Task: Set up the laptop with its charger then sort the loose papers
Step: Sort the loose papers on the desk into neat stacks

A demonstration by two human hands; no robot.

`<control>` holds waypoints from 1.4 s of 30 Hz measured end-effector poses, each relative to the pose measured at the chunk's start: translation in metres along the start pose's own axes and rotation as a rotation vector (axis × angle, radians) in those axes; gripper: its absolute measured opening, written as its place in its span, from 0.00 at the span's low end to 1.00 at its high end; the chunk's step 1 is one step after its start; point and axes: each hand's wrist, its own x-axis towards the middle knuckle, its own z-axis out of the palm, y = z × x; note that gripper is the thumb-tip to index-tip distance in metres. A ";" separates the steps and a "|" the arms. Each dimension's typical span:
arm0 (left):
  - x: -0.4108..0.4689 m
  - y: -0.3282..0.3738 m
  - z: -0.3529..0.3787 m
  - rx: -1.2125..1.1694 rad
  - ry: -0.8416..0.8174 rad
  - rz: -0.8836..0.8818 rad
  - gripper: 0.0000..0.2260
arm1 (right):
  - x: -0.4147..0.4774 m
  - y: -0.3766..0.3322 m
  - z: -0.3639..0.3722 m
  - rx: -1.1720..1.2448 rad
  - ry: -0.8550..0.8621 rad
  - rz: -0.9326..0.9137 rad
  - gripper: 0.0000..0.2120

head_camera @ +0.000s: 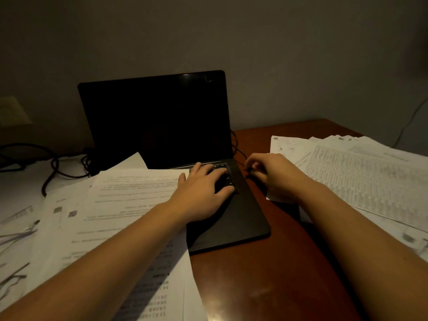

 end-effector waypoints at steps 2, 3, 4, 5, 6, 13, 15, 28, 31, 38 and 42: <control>0.003 0.001 0.001 0.012 -0.008 -0.014 0.28 | -0.001 -0.002 -0.001 -0.023 -0.011 -0.004 0.10; 0.003 0.001 0.002 0.017 -0.012 -0.017 0.28 | -0.001 -0.003 -0.001 -0.033 -0.012 -0.005 0.10; 0.003 0.001 0.003 0.022 -0.015 -0.019 0.28 | -0.001 -0.004 -0.002 -0.041 -0.010 -0.006 0.11; 0.003 0.000 0.004 0.027 -0.017 -0.020 0.28 | -0.001 -0.004 -0.003 -0.047 -0.009 -0.007 0.11; 0.003 0.000 0.005 0.032 -0.017 -0.021 0.28 | -0.002 -0.004 -0.004 -0.053 -0.010 -0.004 0.11; 0.003 -0.003 0.010 0.057 0.013 -0.016 0.28 | -0.004 -0.001 -0.008 -0.064 -0.036 0.005 0.11; 0.004 -0.004 0.011 0.060 0.016 -0.016 0.28 | -0.004 -0.003 -0.009 -0.070 -0.050 -0.004 0.11; 0.006 -0.004 0.009 0.057 0.009 -0.005 0.28 | -0.003 -0.002 -0.010 -0.057 -0.069 -0.013 0.11; 0.006 -0.004 0.009 0.056 0.007 0.001 0.28 | -0.002 -0.005 -0.006 -0.115 -0.038 -0.016 0.12; 0.005 -0.002 0.006 0.066 0.007 0.002 0.27 | 0.000 0.001 -0.002 -0.014 -0.024 0.000 0.12; 0.005 -0.003 0.006 0.070 0.000 -0.003 0.28 | -0.001 0.004 -0.003 0.091 -0.032 0.002 0.12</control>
